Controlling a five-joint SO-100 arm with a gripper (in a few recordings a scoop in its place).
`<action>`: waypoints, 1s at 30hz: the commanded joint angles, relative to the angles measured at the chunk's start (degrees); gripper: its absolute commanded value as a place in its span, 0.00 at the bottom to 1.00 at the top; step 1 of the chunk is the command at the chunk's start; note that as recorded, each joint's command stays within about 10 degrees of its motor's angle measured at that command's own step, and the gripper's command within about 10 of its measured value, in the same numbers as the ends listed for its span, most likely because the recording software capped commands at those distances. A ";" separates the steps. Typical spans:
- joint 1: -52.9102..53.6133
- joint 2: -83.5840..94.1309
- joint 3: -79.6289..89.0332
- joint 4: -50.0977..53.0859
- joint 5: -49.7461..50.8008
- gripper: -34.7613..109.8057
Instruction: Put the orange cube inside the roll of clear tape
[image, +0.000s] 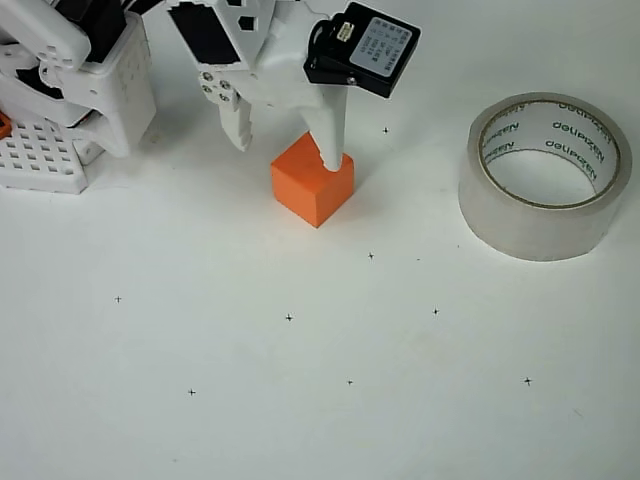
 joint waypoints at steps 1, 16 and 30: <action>-1.49 -0.62 -4.04 -1.32 0.53 0.54; -2.72 -9.67 -5.01 -6.59 -0.18 0.54; -2.90 -16.35 -3.52 -10.02 0.00 0.54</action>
